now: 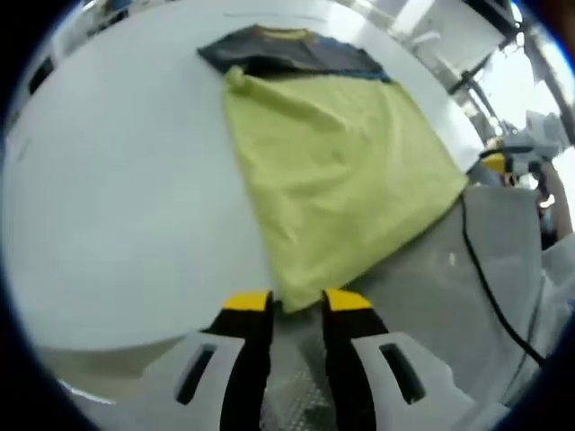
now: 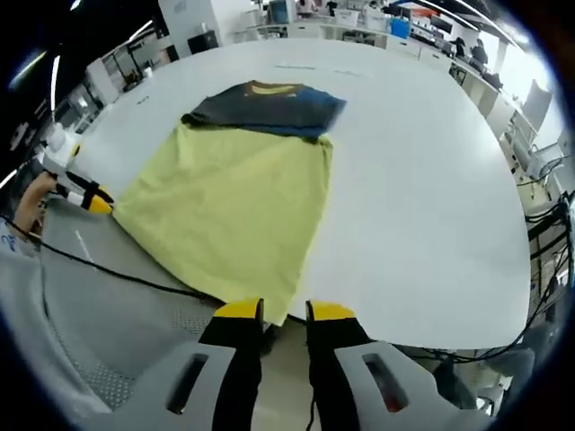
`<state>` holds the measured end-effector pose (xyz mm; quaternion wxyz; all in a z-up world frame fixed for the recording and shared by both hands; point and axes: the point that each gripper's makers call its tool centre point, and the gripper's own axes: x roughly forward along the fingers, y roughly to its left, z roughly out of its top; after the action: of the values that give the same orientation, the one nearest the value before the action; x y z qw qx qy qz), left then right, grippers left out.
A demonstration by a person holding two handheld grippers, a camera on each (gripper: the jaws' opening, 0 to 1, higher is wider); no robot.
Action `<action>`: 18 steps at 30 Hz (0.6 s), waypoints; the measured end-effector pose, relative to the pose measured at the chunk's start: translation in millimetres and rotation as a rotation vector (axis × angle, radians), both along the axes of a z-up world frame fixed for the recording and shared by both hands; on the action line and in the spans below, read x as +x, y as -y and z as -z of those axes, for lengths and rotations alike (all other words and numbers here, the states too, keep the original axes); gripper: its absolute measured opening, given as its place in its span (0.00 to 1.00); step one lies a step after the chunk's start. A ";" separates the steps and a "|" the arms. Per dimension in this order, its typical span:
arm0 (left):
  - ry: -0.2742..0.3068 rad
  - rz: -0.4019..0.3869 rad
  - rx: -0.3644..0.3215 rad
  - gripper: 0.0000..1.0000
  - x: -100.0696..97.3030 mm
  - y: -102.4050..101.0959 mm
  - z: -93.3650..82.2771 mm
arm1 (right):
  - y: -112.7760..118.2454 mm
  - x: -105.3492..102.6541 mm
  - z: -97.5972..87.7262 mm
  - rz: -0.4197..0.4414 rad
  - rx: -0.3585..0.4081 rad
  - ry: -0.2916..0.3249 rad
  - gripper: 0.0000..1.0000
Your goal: Fold the garment on the visible template until the final outline fits inside the template.
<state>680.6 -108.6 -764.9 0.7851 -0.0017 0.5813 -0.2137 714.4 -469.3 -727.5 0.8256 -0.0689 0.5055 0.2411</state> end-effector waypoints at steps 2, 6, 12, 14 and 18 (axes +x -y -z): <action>0.003 -0.003 -0.004 0.18 0.9 1.2 -0.2 | 1.1 -2.7 6.9 0.002 -0.010 -0.016 0.18; -0.002 -0.004 -0.004 0.17 0.0 2.1 1.4 | 1.7 -6.1 18.3 0.024 0.002 -0.051 0.17; -0.003 -0.012 -0.001 0.17 -0.7 1.3 1.3 | -0.7 -8.3 25.9 0.048 0.015 -0.082 0.16; -0.005 -0.012 0.000 0.18 -1.1 0.7 2.1 | -2.9 -8.6 28.4 0.048 0.018 -0.092 0.16; -0.003 -0.018 -0.007 0.18 -0.7 1.6 1.5 | -4.6 -8.9 33.8 0.043 0.009 -0.107 0.15</action>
<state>679.9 -110.1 -766.3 0.7860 -0.0100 0.5819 -0.2085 705.5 -464.7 -761.3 0.8026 -0.0412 0.5492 0.2292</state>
